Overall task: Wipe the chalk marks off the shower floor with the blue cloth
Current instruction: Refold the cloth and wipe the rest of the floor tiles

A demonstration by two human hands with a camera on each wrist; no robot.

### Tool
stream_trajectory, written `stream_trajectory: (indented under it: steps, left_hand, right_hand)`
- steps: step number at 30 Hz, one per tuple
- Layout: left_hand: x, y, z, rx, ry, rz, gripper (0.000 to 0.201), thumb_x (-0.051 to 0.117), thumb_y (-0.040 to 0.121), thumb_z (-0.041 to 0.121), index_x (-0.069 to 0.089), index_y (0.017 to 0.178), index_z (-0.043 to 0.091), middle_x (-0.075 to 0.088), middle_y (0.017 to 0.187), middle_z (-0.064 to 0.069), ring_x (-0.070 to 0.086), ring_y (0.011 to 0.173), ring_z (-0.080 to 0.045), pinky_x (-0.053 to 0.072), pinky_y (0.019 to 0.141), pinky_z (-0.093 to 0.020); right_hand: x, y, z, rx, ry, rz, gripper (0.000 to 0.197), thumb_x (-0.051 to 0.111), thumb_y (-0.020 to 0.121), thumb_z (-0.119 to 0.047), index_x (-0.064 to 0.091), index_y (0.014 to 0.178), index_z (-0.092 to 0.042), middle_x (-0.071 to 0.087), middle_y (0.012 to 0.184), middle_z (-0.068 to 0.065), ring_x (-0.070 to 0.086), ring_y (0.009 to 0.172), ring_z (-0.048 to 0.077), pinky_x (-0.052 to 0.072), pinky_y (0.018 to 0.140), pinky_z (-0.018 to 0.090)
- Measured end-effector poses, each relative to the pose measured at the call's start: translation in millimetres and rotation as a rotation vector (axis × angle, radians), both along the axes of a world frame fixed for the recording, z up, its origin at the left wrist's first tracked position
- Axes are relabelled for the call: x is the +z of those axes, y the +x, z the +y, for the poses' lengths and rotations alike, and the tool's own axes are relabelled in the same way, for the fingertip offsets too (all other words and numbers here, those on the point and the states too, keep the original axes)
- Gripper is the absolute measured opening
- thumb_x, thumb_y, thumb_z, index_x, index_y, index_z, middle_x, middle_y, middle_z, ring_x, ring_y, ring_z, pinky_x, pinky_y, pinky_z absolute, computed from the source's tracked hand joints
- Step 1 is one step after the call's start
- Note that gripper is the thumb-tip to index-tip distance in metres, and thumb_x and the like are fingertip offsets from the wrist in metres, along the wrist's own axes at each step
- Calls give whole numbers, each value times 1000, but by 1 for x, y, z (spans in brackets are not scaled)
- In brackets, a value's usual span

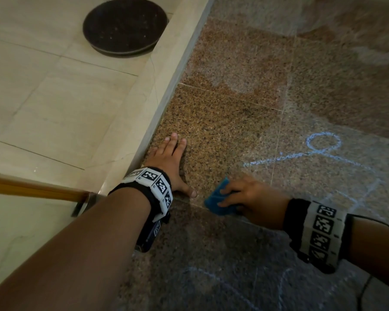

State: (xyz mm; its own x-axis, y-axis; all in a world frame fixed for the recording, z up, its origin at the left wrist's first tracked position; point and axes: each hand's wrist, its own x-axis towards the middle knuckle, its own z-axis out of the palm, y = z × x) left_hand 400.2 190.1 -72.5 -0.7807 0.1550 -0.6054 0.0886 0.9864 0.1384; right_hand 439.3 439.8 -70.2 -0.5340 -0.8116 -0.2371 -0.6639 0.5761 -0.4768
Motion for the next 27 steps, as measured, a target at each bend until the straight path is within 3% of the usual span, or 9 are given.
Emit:
stream_trajectory:
  steps: [4, 6, 8, 11, 13, 15, 18, 23, 27]
  left_hand:
    - [1, 0, -1, 2, 6, -5, 145, 75, 53, 75, -21, 150, 25, -29, 157, 0, -19, 147, -20, 1, 121, -43]
    - [1, 0, -1, 2, 7, -6, 145, 75, 53, 75, -21, 150, 25, -29, 157, 0, -19, 147, -20, 0, 121, -42]
    - [2, 0, -1, 0, 8, -9, 145, 75, 53, 75, -21, 150, 26, -30, 157, 0, -19, 147, -21, 1, 121, -42]
    - [2, 0, -1, 0, 6, -13, 144, 75, 54, 75, -21, 150, 26, -30, 157, 0, -19, 147, -21, 1, 121, -43]
    - [2, 0, 0, -8, 5, -20, 144, 74, 55, 75, -22, 150, 26, -31, 156, 0, -20, 147, -21, 0, 121, -43]
    - [3, 0, -3, -32, -7, -37, 144, 75, 57, 73, -24, 149, 25, -33, 155, 0, -21, 146, -21, 0, 121, -42]
    - [8, 2, -14, -44, -14, -64, 143, 78, 60, 67, -25, 149, 22, -35, 154, -3, -21, 146, -23, -1, 120, -37]
    - [8, 6, -25, -51, -22, -72, 144, 79, 60, 65, -24, 150, 20, -34, 154, -4, -22, 146, -23, -1, 120, -35]
    - [5, 6, -24, -45, -20, -57, 144, 80, 59, 64, -23, 150, 18, -31, 156, -5, -20, 146, -24, 1, 122, -37]
  right_hand:
    - [3, -29, 9, -285, 26, -13, 40, 51, 74, -8, 72, 106, -19, 64, 120, 6, 58, 109, 31, 35, 105, 36]
    - [-2, -32, 8, -387, 19, 26, 40, 49, 79, -12, 69, 113, -21, 59, 127, 4, 52, 114, 33, 35, 104, 36]
    - [-2, -21, 3, -297, 85, 42, 38, 51, 85, -11, 65, 119, -23, 54, 132, 3, 50, 112, 34, 34, 100, 36]
    - [3, -3, 3, -64, -5, 73, 32, 55, 75, -18, 74, 100, -23, 67, 108, 6, 65, 85, 28, 49, 80, 36]
    - [4, 1, 7, 21, -28, 62, 27, 62, 70, -20, 75, 94, -22, 69, 100, 5, 65, 77, 25, 45, 75, 28]
    - [8, -3, 6, 50, 17, -35, 32, 66, 68, -12, 73, 98, -21, 68, 102, 5, 63, 80, 28, 42, 77, 29]
    - [11, -21, -9, -43, 69, -65, 41, 60, 75, -1, 70, 109, -20, 64, 115, 4, 57, 101, 31, 34, 90, 32]
    - [9, -37, -60, -165, 124, 34, 46, 46, 91, -8, 51, 133, -27, 41, 144, -5, 42, 114, 28, 30, 100, 31]
    - [7, -35, -91, -132, 129, 46, 52, 44, 92, -5, 42, 139, -27, 31, 150, -6, 33, 119, 29, 27, 106, 33]
